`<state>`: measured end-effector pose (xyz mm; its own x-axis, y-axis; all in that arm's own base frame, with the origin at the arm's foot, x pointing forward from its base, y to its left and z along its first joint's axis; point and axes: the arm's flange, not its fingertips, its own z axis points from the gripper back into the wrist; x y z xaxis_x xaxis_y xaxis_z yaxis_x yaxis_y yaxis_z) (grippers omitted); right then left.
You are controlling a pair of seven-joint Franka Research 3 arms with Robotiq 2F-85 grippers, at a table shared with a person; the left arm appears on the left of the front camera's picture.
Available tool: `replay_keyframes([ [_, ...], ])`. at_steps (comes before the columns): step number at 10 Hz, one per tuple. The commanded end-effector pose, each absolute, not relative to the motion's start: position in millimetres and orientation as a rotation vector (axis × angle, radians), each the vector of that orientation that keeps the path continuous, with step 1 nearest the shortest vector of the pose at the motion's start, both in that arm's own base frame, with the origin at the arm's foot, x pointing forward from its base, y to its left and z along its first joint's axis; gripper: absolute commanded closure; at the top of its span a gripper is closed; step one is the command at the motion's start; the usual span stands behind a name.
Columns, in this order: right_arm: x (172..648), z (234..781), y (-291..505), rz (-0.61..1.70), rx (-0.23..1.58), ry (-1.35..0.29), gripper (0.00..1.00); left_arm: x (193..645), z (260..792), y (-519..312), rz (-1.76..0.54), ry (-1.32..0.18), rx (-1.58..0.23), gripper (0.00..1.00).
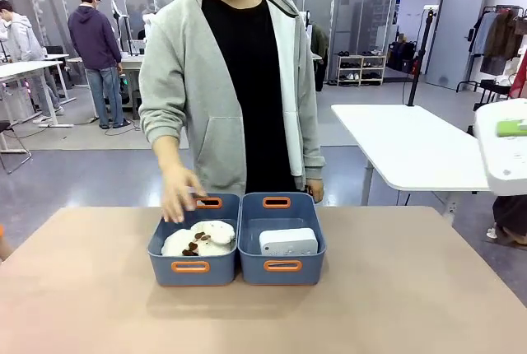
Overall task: Sort the digital clocks into the basket.
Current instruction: Pick up the Digital clock from the table and place it into the empty Plastic storage basket.
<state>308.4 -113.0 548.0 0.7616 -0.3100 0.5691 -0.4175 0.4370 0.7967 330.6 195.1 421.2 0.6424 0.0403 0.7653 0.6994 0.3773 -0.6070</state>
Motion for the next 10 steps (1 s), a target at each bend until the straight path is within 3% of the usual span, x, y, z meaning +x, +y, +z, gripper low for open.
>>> replay_keyframes([
  [1, 371.0, 542.4, -43.8, 0.144, 1.082, -0.637, 1.00, 331.2, 423.8, 194.4, -0.474, -0.800, -1.124, 0.00],
  [3, 419.4, 523.7, 21.1, 0.155, 1.015, -0.571, 1.00, 331.2, 423.8, 194.4, -0.474, -0.800, -1.124, 0.00],
  [5, 470.0, 488.2, 88.0, 0.118, 0.838, -0.691, 1.00, 331.2, 423.8, 194.4, -0.474, -0.800, -1.124, 0.00],
  [6, 486.0, 468.2, 116.9, 0.109, 0.829, -0.677, 1.00, 331.2, 423.8, 194.4, -0.474, -0.800, -1.124, 0.00],
  [10, 499.5, 419.2, 171.6, 0.130, 0.745, -0.617, 1.00, 331.2, 423.8, 194.4, -0.474, -0.800, -1.124, 0.00],
])
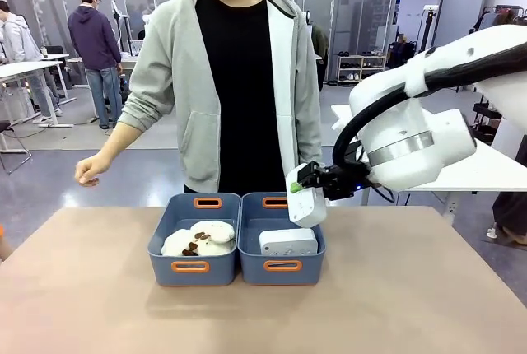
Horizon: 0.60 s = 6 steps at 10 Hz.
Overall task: Sort the digital clocks into the basket.
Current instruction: Pick up the Digital clock from the table and place it into the empty Plastic storage basket.
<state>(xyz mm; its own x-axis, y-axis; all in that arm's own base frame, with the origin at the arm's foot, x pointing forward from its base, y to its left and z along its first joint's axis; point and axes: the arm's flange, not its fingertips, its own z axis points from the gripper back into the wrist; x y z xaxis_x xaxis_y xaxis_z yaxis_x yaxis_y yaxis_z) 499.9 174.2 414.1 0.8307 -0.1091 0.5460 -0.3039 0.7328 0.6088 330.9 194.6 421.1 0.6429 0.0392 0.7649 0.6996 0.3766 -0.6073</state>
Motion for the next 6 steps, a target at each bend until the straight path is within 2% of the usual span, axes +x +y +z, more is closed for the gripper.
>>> replay_keyframes([
  [1, 496.2, 425.4, 166.3, 0.112, 0.762, -0.609, 1.00, 331.2, 423.8, 194.4, -0.474, -0.800, -1.124, 0.00],
  [3, 496.2, 425.4, 166.3, 0.112, 0.762, -0.609, 1.00, 331.2, 423.8, 194.4, -0.474, -0.800, -1.124, 0.00],
  [4, 500.2, 414.5, 172.2, 0.111, 0.751, -0.596, 0.49, 331.2, 423.8, 194.4, -0.474, -0.800, -1.124, 0.00],
  [6, 526.5, 441.8, 192.2, 0.431, 0.834, -0.670, 0.49, 331.2, 423.8, 194.4, -0.474, -0.800, -1.124, 0.00],
])
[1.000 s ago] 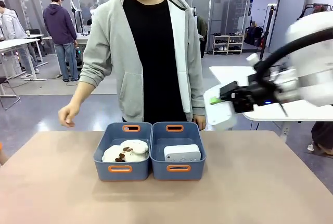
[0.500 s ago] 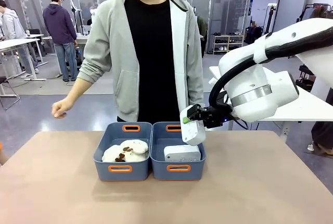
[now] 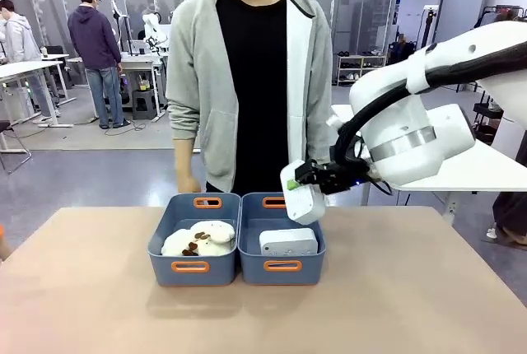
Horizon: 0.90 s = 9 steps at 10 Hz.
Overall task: Sort the digital clocks into the basket.
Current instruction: Pick up the Digital clock from the table and place it into the empty Plastic storage basket.
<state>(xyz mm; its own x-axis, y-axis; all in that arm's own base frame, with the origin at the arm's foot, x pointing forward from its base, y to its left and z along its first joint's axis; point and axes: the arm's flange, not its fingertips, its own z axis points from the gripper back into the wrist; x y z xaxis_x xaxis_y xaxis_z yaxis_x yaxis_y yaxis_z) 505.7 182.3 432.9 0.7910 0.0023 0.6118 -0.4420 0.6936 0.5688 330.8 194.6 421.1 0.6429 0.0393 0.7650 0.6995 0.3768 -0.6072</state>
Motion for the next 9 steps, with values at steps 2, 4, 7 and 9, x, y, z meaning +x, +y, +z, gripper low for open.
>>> replay_keyframes([
  [2, 559.2, 437.1, 221.9, 0.646, 0.642, -0.708, 0.49, 331.2, 423.8, 194.4, -0.474, -0.800, -1.124, 0.00],
  [4, 586.8, 415.0, 229.9, 0.865, 0.503, -0.688, 0.49, 331.2, 423.8, 194.4, -0.474, -0.800, -1.124, 0.00],
  [7, 607.8, 377.9, 241.6, 0.933, 0.492, -0.723, 0.49, 331.2, 423.8, 194.4, -0.474, -0.800, -1.124, 0.00],
  [9, 608.8, 366.2, 243.7, 0.944, 0.459, -0.669, 0.49, 331.2, 423.8, 194.4, -0.474, -0.800, -1.124, 0.00],
])
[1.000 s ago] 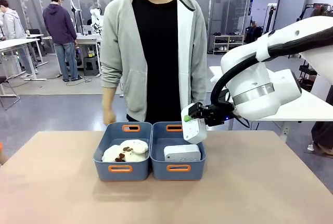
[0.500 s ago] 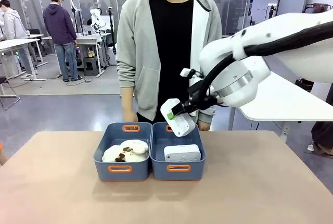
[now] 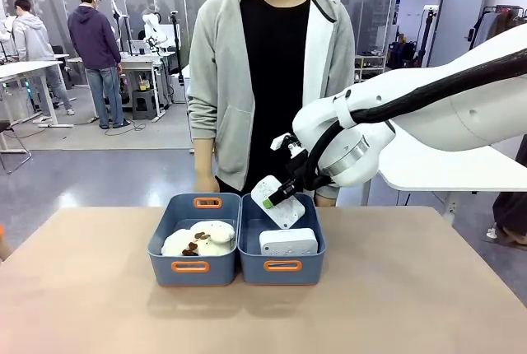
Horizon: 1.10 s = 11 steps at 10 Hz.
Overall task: Sort the digital clocks into the basket.
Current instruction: Pick up the Digital clock from the table and place it into the empty Plastic storage basket.
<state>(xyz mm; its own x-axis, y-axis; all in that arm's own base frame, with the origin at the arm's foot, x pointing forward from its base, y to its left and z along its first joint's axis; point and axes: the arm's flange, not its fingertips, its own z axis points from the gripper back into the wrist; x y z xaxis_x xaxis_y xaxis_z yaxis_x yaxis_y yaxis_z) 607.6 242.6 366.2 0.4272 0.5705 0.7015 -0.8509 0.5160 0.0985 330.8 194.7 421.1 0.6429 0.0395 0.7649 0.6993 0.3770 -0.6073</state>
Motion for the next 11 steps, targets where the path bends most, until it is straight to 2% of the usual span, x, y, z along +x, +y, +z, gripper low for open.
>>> replay_keyframes([
  [1, 609.1, 359.9, 242.4, 0.945, 0.448, -0.631, 0.49, 331.2, 423.8, 194.4, -0.474, -0.800, -1.124, 0.00],
  [4, 614.5, 348.3, 242.1, 0.936, 0.420, -0.608, 0.49, 331.2, 423.8, 194.4, -0.474, -0.800, -1.124, 0.00],
  [5, 614.5, 348.5, 242.8, 0.933, 0.419, -0.602, 0.33, 331.2, 423.8, 194.4, -0.474, -0.800, -1.124, 0.00],
  [6, 614.9, 347.4, 242.9, 0.930, 0.405, -0.591, 0.26, 331.2, 423.8, 194.4, -0.474, -0.800, -1.124, 0.00],
  [7, 615.0, 347.4, 242.8, 0.924, 0.400, -0.592, 0.09, 331.2, 423.8, 194.4, -0.474, -0.800, -1.124, 0.00],
  [8, 614.4, 347.9, 243.0, 0.922, 0.403, -0.593, 0.02, 331.2, 423.8, 194.4, -0.474, -0.800, -1.124, 0.00],
  [11, 599.9, 356.0, 240.4, 0.934, 0.439, -0.635, 0.00, 331.2, 423.8, 194.4, -0.474, -0.800, -1.124, 0.00],
])
